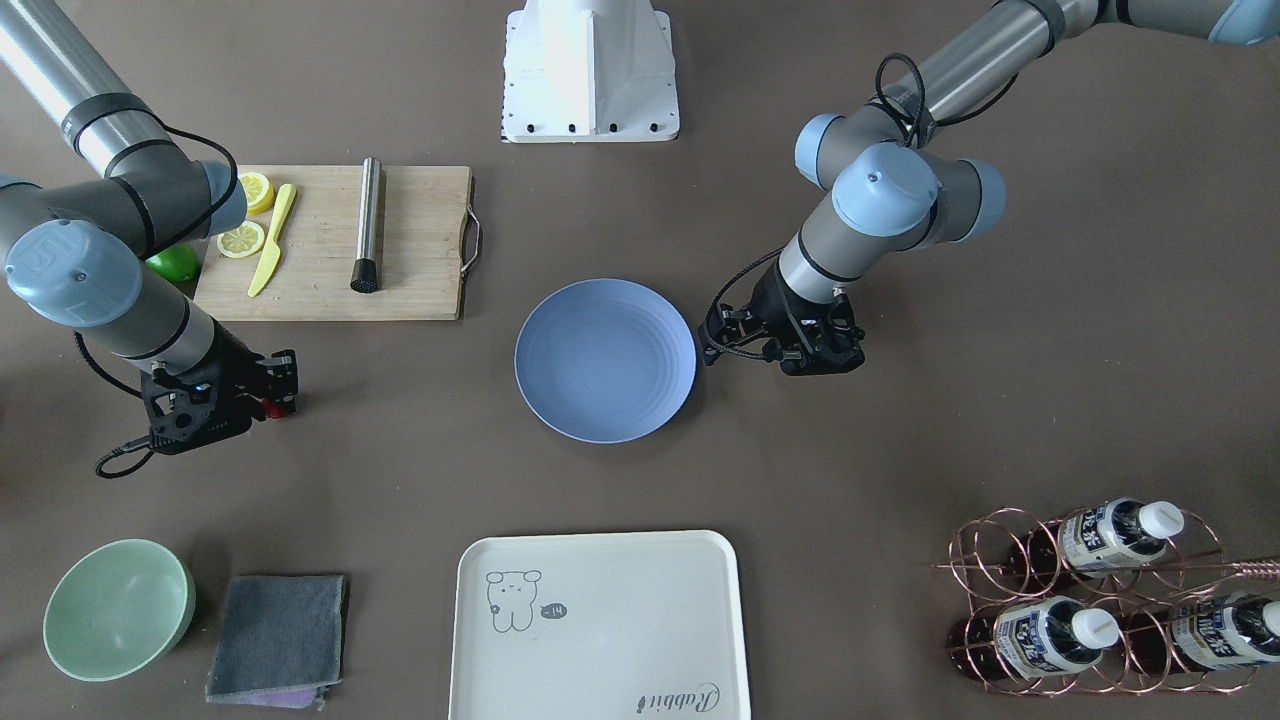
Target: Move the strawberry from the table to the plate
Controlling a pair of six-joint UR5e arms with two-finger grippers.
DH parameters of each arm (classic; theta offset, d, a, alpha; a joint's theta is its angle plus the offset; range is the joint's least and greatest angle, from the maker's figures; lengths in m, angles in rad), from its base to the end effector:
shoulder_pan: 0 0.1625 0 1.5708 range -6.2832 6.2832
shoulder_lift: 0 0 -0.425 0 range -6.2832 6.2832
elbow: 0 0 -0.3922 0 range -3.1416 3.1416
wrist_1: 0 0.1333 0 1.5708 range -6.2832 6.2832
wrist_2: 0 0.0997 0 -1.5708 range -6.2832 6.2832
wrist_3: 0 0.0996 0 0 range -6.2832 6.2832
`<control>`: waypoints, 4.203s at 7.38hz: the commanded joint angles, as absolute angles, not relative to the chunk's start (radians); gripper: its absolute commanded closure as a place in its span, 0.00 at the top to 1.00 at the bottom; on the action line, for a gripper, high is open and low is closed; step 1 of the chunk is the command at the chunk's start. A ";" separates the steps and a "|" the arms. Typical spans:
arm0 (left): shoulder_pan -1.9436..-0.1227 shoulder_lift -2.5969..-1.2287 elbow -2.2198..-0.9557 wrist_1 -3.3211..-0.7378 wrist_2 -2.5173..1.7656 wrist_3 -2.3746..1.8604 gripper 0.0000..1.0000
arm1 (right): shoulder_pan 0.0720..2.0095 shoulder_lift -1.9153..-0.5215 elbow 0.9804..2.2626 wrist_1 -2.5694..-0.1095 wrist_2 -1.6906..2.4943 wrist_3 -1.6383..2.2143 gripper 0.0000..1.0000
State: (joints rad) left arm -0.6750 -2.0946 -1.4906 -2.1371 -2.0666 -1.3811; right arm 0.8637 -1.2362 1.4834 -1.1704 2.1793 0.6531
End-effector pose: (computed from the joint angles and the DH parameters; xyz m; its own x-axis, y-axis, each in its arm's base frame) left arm 0.4881 -0.5008 0.3244 0.4522 -0.1495 -0.8793 0.1526 0.9843 -0.0888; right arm -0.3633 -0.5428 0.4730 0.6323 -0.2631 0.7287 0.1686 0.9648 0.2021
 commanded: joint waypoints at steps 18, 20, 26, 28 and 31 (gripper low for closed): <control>-0.959 -1.827 -1.554 -2.164 -2.266 -0.971 0.87 | 0.495 -0.744 1.333 -1.226 1.847 1.272 0.99; -0.959 -1.827 -1.555 -2.164 -2.266 -0.973 0.87 | 0.512 -0.738 1.345 -1.226 1.856 1.262 1.00; -1.171 -1.680 -1.629 -2.007 -2.279 -0.638 0.87 | 0.921 -0.998 1.607 -1.458 2.213 0.823 1.00; -1.300 -1.631 -1.648 -1.845 -2.279 -0.319 0.87 | 1.088 -1.133 1.611 -1.463 2.293 0.544 1.00; -1.406 -1.602 -1.652 -1.730 -2.348 -0.146 0.88 | 1.319 -1.372 1.617 -1.471 2.367 0.159 1.00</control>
State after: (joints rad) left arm -1.3659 -1.6213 -1.6472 -1.7598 -2.3007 -0.1915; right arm 1.2270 -1.2669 1.6172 -1.4652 2.3511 0.3390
